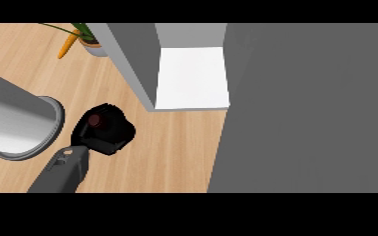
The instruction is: Pick up the wine, place it into the cabinet and close the cabinet
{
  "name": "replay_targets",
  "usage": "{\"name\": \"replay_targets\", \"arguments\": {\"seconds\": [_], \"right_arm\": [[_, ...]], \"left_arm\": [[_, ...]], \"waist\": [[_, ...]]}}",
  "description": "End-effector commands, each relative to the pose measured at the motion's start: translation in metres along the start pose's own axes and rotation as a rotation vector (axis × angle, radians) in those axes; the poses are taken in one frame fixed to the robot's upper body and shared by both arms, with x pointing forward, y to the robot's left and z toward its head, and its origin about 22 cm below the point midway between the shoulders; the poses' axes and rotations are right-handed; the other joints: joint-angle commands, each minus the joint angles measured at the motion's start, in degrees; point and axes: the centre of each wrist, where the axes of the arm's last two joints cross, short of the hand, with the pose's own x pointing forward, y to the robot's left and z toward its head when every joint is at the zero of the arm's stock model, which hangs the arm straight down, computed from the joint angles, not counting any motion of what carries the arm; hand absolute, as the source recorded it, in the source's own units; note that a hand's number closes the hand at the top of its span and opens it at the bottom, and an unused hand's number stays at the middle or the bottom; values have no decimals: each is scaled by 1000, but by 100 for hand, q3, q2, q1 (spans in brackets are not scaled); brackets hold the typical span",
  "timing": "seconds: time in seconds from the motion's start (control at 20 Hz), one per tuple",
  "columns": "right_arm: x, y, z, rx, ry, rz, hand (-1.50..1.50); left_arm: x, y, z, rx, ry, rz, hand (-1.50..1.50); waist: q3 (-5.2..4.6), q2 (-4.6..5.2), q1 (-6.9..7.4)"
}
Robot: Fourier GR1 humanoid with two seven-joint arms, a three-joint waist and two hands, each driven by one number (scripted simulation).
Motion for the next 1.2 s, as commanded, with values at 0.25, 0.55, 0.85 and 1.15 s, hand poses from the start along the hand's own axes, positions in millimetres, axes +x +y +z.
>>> {"name": "replay_targets", "arguments": {"seconds": [0.25, 0.55, 0.85, 1.15], "right_arm": [[29, -8, 32, -14, -66, -24, -150], [31, -9, 30, -27, -93, -27, -150], [28, -16, 26, -24, -77, 1, -150], [38, -14, 43, -36, -63, -18, -150]], "left_arm": [[-45, -29, 66, 159, -125, -5, 150], [-35, -51, 60, 59, -113, 44, 150], [-8, -88, 44, 3, -151, 88, 150], [28, -107, 42, -34, -149, 83, 150]], "waist": [[7, -33, 114], [12, -52, 143], [20, -37, 174], [15, -64, 99]]}}
